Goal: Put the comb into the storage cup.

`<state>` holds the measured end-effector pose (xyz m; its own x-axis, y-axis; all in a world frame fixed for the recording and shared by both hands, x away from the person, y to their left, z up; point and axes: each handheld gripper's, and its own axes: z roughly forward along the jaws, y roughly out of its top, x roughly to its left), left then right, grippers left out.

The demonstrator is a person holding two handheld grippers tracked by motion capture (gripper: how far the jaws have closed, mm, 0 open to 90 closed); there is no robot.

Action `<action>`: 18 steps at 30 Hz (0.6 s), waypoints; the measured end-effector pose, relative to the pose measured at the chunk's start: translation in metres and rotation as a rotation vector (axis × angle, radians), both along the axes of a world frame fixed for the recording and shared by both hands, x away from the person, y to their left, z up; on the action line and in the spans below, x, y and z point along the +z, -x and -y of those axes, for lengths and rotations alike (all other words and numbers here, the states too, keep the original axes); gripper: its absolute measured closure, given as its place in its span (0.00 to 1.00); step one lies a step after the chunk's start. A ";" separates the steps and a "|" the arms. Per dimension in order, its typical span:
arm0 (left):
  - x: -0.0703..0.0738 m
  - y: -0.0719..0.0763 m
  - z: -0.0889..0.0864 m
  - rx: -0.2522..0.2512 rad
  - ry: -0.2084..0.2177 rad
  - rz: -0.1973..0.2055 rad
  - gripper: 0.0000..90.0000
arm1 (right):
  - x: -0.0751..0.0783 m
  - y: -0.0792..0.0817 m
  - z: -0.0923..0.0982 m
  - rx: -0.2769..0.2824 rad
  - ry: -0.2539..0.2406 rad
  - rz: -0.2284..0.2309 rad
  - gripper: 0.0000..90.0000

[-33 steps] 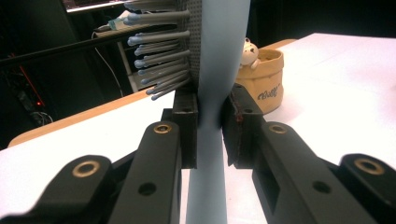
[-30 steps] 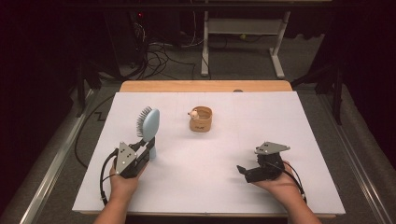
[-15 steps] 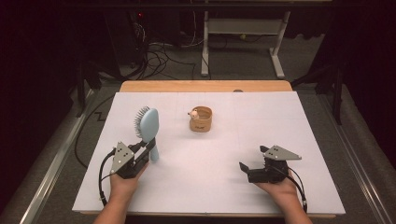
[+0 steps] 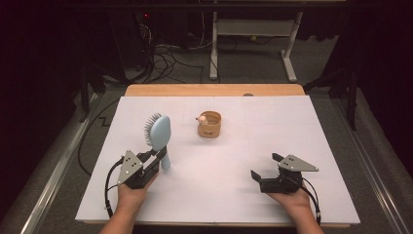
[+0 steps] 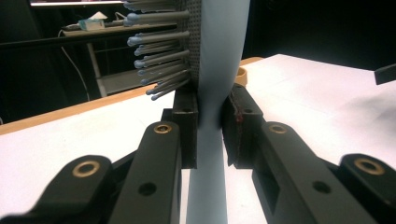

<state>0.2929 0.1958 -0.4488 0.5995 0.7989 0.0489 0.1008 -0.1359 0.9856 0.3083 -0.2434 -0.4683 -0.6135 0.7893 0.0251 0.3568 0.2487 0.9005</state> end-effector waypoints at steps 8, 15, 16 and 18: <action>0.000 0.003 0.008 -0.023 -0.016 0.011 0.86 | 0.002 0.002 -0.003 0.004 -0.013 0.019 0.00; 0.000 0.005 0.015 -0.040 -0.024 0.017 0.86 | 0.002 0.002 -0.008 0.007 -0.027 0.037 0.00; 0.000 0.005 0.017 -0.045 -0.026 0.018 0.86 | 0.002 0.002 -0.009 0.009 -0.032 0.042 0.00; 0.000 0.006 0.018 -0.048 -0.025 0.018 0.86 | 0.003 0.002 -0.010 0.009 -0.036 0.043 0.00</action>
